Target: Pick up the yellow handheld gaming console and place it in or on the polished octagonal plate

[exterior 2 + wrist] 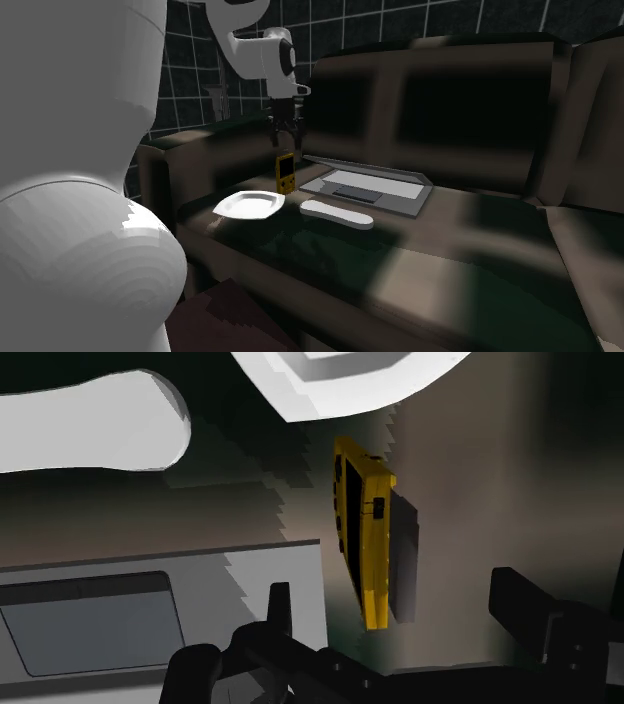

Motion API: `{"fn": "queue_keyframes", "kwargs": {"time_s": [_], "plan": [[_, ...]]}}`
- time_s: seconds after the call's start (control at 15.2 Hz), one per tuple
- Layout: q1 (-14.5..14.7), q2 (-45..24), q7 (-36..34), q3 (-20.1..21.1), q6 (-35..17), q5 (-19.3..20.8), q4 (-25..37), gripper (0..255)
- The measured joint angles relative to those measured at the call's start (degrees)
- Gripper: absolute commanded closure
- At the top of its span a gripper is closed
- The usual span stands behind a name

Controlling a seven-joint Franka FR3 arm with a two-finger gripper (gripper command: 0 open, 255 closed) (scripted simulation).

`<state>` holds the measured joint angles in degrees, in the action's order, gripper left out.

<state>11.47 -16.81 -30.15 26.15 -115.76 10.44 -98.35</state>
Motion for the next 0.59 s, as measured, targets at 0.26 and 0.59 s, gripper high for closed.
{"fn": "queue_keyframes", "kwargs": {"time_s": [0.26, 0.59], "plan": [[0.33, -1.50, -0.64, -0.26, -2.14, 0.90, -0.88, 0], [0.49, -2.63, -1.11, -0.53, -4.32, 1.60, -2.06, 0]]}}
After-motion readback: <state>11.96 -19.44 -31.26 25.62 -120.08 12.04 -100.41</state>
